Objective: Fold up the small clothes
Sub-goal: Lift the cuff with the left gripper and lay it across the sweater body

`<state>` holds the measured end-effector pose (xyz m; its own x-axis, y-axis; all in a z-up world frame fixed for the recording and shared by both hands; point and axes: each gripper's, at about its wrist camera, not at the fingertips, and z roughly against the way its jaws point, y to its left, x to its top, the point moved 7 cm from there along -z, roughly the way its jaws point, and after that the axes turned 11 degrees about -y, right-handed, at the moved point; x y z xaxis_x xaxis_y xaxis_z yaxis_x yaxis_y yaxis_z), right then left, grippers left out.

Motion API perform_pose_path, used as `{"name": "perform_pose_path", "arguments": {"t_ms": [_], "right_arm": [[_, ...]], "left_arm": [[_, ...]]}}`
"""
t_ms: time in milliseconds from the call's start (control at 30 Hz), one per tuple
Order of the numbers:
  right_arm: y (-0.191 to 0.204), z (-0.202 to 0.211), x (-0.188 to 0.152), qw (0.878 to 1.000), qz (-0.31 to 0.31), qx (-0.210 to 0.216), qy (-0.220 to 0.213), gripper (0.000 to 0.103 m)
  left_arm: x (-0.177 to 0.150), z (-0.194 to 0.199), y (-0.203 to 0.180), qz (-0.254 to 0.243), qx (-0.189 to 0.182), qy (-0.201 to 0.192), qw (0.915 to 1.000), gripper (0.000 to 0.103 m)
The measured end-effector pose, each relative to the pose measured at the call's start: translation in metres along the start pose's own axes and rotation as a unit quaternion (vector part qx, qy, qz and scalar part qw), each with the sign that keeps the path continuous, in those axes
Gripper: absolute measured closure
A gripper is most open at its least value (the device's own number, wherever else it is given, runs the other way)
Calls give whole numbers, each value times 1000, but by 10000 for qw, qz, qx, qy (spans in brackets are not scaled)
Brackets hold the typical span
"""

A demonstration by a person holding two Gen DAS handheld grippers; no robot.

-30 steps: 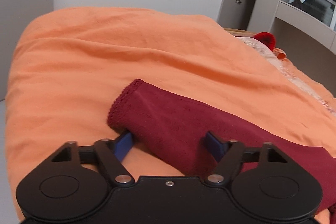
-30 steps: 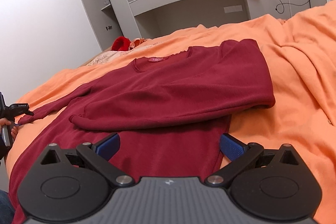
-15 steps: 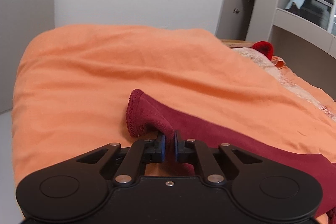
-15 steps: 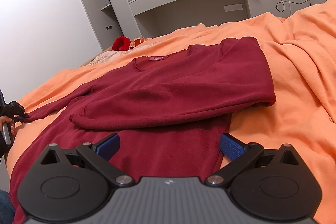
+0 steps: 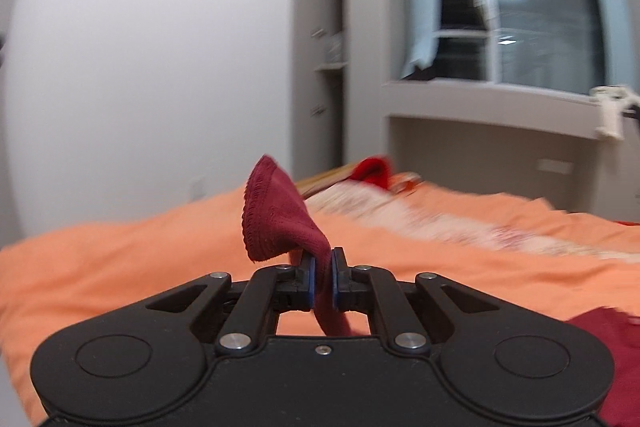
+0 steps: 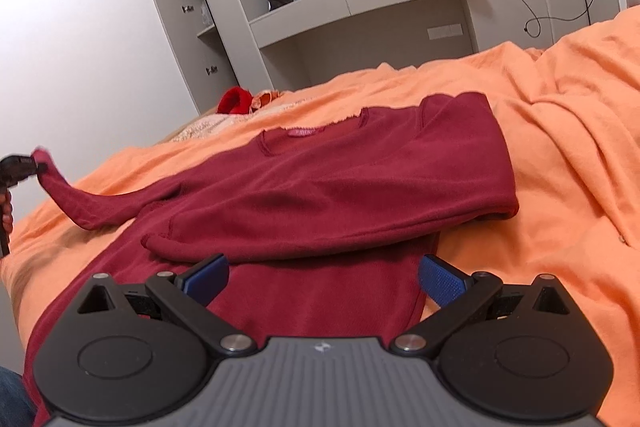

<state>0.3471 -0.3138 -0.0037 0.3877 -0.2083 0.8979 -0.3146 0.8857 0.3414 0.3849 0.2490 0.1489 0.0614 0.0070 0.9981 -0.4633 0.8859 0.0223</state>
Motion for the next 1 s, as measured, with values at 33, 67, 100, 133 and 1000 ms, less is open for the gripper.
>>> {"name": "perform_pose_path", "arguments": {"t_ms": [33, 67, 100, 133, 1000], "right_arm": [[0, 2, 1, 10000, 0, 3, -35, 0], [0, 4, 3, 10000, 2, 6, -77, 0], [0, 7, 4, 9999, 4, 5, -114, 0], [-1, 9, 5, 9999, 6, 1, -151, 0], [-43, 52, 49, 9918, -159, -658, -1084, 0]], "left_arm": [[8, 5, -14, -43, -145, -76, 9999, 96], [16, 12, -30, -85, -318, -152, 9993, 96], [23, 19, -47, -128, -492, -219, 9985, 96], [27, 23, -61, -167, -621, -266, 9976, 96], [-134, 156, -308, -305, -3484, 572, 9351, 95]]}}
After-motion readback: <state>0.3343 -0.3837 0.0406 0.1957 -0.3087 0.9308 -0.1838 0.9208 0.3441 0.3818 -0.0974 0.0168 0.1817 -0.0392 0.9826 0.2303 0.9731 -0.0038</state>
